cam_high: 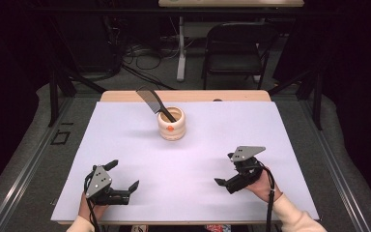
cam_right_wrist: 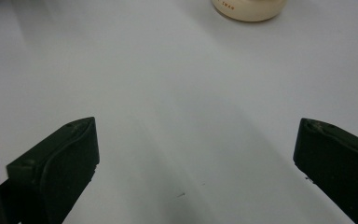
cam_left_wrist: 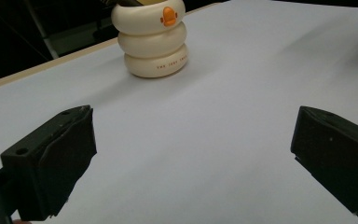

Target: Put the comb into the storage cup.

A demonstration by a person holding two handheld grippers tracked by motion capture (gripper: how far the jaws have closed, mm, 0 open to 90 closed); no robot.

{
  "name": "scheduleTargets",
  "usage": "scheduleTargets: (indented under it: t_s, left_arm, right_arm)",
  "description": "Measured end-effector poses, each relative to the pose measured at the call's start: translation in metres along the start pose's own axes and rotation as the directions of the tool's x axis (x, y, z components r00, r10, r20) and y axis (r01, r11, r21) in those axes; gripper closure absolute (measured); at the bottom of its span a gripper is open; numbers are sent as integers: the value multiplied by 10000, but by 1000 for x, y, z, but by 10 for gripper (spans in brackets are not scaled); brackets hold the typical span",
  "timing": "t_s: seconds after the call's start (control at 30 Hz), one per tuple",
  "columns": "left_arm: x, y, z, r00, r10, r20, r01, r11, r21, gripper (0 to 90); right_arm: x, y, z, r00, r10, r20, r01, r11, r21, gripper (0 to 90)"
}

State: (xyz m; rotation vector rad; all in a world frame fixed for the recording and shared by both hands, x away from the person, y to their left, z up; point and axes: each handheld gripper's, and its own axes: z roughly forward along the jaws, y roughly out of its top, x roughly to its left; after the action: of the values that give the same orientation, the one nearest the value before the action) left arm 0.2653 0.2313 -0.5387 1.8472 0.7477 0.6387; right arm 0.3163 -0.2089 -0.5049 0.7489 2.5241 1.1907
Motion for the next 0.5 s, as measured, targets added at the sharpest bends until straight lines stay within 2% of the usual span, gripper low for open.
scheduleTargets:
  t_s: [0.5]
  left_arm:
    - [0, 0, 0, 10000, 13, 18, -13, 10000, 25, 2]
  right_arm:
    - [6, -18, -11, 9994, -83, 325, 95, 9993, -356, 0]
